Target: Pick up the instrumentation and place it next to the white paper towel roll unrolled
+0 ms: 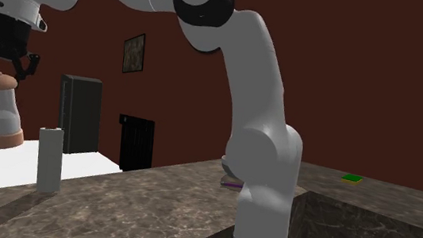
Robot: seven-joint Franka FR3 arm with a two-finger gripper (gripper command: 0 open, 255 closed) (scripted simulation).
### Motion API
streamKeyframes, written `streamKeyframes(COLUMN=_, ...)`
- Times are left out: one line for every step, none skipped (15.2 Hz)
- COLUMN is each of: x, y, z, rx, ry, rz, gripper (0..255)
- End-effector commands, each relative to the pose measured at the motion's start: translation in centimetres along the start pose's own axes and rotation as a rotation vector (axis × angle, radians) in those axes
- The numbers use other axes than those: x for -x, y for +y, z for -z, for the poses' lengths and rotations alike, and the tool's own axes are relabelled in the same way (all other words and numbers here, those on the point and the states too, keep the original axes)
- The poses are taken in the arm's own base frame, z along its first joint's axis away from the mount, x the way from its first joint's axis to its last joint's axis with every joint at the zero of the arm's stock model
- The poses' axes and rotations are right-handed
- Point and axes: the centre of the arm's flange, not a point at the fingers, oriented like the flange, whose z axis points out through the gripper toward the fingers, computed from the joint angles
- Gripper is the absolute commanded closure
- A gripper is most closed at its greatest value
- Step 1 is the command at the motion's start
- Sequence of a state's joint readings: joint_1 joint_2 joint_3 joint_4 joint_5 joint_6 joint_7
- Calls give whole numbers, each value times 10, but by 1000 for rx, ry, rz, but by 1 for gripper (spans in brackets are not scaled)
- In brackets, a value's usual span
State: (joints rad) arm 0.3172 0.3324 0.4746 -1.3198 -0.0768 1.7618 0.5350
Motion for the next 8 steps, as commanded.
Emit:
streamKeyframes(x=1, y=1, z=-10, rx=0, ry=1, rz=0, gripper=255)
streamKeyframes(x=1, y=1, z=-15, rx=0, ry=1, rz=0, gripper=255)
streamKeyframes(x=2, y=2, z=-21, rx=0, ry=1, rz=0, gripper=255)
streamKeyframes(x=2, y=3, z=-26, rx=0, ry=1, rz=0, gripper=255)
streamKeyframes(x=3, y=4, z=-31, rx=0, ry=1, rz=0, gripper=255)
streamKeyframes(x=3, y=4, z=-36, rx=0, ry=1, rz=0, gripper=255)
streamKeyframes(x=4, y=5, z=-41, rx=0, ry=1, rz=0, gripper=255)
streamKeyframes(x=4, y=6, z=-47, rx=0, ry=1, rz=0, gripper=255)
